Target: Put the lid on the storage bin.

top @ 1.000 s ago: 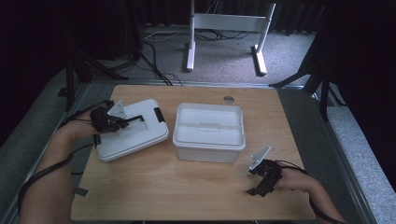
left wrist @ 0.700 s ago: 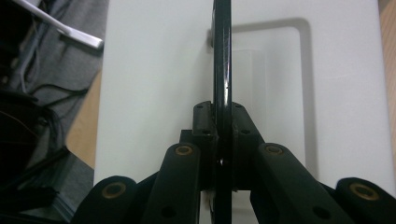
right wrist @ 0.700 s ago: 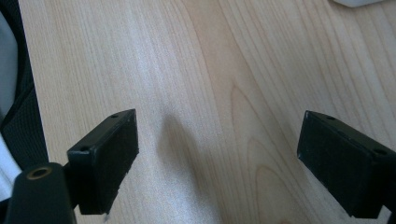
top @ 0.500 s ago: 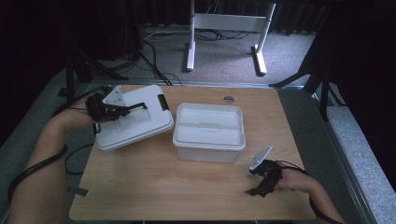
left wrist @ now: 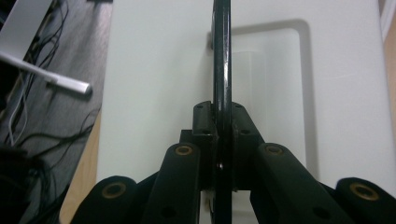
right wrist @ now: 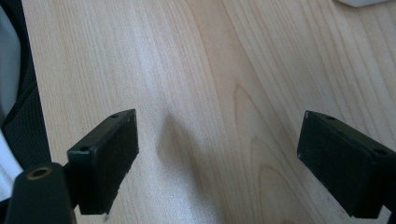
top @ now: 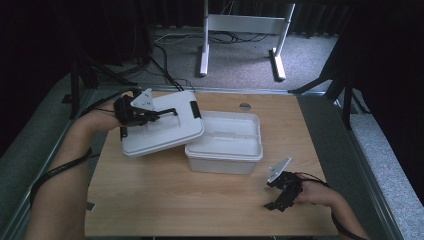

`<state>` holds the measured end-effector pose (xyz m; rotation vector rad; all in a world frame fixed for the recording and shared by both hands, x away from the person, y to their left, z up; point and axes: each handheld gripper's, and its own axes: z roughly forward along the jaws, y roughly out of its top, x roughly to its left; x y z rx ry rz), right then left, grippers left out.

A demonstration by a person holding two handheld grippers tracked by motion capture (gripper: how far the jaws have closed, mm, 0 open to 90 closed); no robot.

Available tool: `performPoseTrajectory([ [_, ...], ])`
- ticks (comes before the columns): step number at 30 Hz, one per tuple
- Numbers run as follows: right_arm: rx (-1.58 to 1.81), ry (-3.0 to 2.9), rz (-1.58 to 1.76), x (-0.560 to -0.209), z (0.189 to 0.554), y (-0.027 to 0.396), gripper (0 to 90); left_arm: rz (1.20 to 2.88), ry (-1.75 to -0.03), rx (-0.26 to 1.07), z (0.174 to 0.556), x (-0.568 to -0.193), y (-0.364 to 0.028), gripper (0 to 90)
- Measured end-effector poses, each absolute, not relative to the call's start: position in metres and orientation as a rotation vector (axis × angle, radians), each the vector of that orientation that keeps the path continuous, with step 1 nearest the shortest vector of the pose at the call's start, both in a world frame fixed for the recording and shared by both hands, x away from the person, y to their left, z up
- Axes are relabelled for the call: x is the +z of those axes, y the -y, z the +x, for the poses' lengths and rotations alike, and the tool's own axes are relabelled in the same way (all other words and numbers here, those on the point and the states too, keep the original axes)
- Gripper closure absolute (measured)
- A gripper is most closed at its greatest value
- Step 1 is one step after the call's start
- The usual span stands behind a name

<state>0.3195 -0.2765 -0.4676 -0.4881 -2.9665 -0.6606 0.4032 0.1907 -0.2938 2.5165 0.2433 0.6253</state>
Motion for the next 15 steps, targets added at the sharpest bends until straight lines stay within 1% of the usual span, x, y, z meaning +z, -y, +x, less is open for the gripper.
performPoseTrajectory([
  [9,-0.662,2.971,-0.493,-0.468,0.319,0.277,12.0,2.526,-0.144,0.619,0.412,-0.291,-0.153,84.2],
  [15,-0.656,2.97,-0.486,-0.468,0.319,0.276,12.0,2.539,-0.07,0.577,0.418,-0.29,-0.124,84.2],
])
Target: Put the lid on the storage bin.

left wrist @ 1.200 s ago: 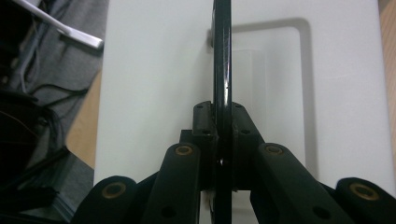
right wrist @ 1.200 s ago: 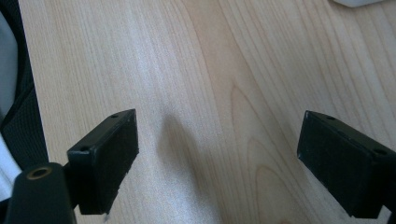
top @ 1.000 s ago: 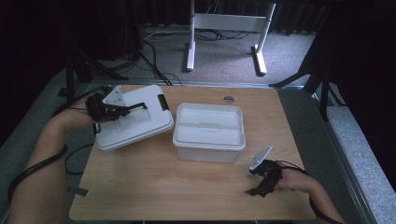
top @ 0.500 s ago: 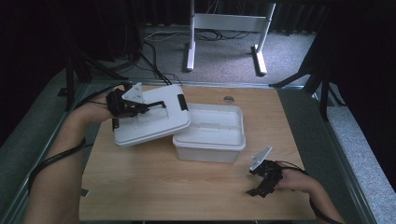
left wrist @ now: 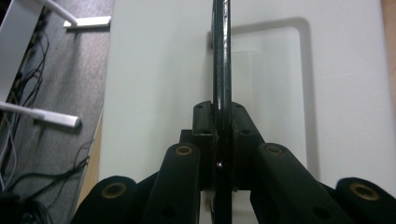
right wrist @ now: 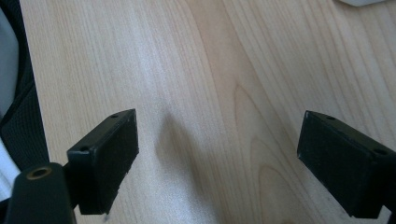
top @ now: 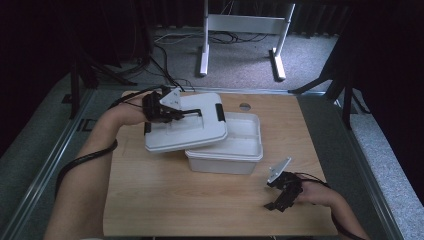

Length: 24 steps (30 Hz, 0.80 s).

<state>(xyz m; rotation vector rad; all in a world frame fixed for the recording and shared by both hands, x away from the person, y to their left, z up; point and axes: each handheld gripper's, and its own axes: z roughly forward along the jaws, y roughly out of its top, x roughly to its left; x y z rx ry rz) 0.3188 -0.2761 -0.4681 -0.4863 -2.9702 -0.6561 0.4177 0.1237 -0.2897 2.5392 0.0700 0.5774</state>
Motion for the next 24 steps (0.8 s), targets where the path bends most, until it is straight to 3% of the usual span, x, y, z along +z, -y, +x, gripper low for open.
performPoseTrajectory([
  [24,-0.66,2.962,-0.496,-0.469,0.319,0.279,12.0,2.57,0.174,0.515,0.433,-0.295,-0.026,84.2],
])
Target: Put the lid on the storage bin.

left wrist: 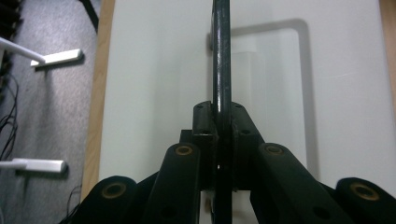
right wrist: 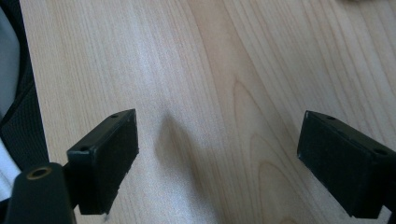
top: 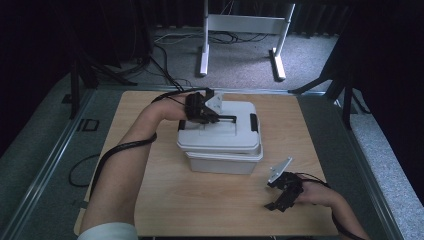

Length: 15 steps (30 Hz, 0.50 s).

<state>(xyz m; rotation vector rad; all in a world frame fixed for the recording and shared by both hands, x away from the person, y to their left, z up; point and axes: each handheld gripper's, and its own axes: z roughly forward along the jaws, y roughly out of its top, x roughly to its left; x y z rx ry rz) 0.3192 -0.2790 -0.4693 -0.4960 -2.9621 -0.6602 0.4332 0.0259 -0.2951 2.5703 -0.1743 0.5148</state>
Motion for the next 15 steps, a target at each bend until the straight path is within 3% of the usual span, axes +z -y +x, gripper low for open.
performPoseTrajectory([
  [15,-0.664,2.961,-0.488,-0.469,0.319,0.279,12.0,2.604,0.216,0.456,0.434,-0.314,-0.002,84.2],
])
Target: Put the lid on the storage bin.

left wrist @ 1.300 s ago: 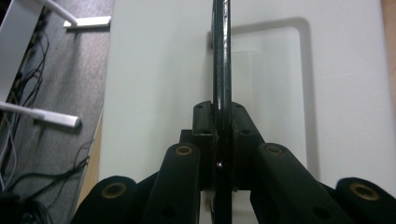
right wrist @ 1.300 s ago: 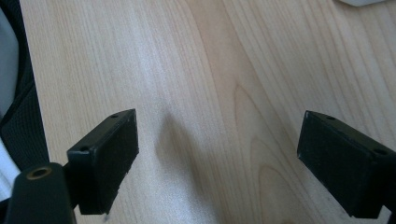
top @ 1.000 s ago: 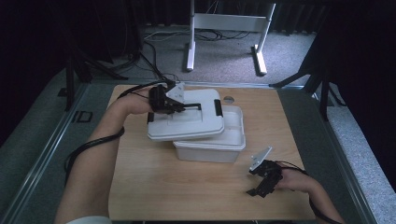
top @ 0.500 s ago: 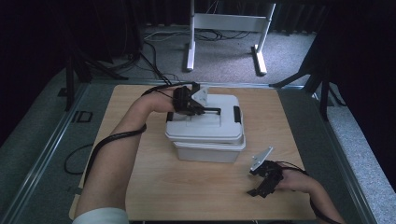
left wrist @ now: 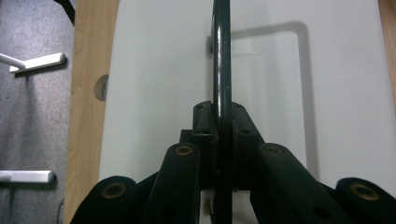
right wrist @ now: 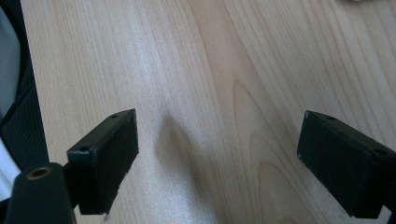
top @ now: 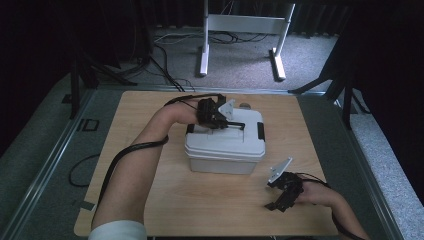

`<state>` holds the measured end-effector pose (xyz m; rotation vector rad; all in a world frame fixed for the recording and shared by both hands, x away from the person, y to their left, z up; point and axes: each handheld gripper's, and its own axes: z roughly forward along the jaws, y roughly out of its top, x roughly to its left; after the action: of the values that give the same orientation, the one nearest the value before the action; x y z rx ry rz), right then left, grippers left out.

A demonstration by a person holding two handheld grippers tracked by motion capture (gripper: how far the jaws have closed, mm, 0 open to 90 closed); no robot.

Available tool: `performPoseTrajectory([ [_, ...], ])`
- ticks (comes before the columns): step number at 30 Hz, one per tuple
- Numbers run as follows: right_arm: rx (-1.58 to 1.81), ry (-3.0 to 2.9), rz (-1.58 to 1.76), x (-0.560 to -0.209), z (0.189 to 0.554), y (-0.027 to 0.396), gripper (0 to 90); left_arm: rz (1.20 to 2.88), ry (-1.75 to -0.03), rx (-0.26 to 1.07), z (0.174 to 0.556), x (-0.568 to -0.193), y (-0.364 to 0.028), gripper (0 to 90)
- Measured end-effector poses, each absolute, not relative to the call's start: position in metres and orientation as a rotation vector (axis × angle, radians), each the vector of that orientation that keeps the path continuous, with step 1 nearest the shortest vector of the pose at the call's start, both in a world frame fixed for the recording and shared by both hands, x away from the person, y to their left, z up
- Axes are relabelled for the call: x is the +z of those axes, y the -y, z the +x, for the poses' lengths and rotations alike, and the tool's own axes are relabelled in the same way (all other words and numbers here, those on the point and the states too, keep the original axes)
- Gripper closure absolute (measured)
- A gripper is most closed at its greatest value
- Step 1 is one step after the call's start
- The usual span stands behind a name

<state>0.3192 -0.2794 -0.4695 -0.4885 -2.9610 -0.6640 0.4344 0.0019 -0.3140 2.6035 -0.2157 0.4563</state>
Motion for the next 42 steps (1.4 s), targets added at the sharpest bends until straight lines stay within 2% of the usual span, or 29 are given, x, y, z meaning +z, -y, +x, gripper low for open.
performPoseTrajectory([
  [16,-0.663,2.961,-0.49,-0.471,0.32,0.277,12.0,2.609,0.131,0.421,0.434,-0.325,-0.005,82.7],
  [20,-0.659,2.961,-0.487,-0.471,0.319,0.276,12.0,2.593,0.105,0.415,0.434,-0.321,-0.01,71.7],
  [23,-0.662,2.96,-0.49,-0.471,0.32,0.276,12.0,2.594,0.09,0.419,0.431,-0.319,-0.015,58.7],
  [29,-0.662,2.959,-0.489,-0.471,0.32,0.276,12.0,2.562,0.055,0.415,0.427,-0.311,-0.027,56.1],
  [35,-0.667,2.958,-0.492,-0.471,0.32,0.277,12.0,2.545,0.001,0.397,0.422,-0.303,-0.046,49.5],
  [42,-0.665,2.96,-0.496,-0.471,0.319,0.276,12.0,2.523,-0.093,0.384,0.419,-0.304,-0.074,49.3],
])
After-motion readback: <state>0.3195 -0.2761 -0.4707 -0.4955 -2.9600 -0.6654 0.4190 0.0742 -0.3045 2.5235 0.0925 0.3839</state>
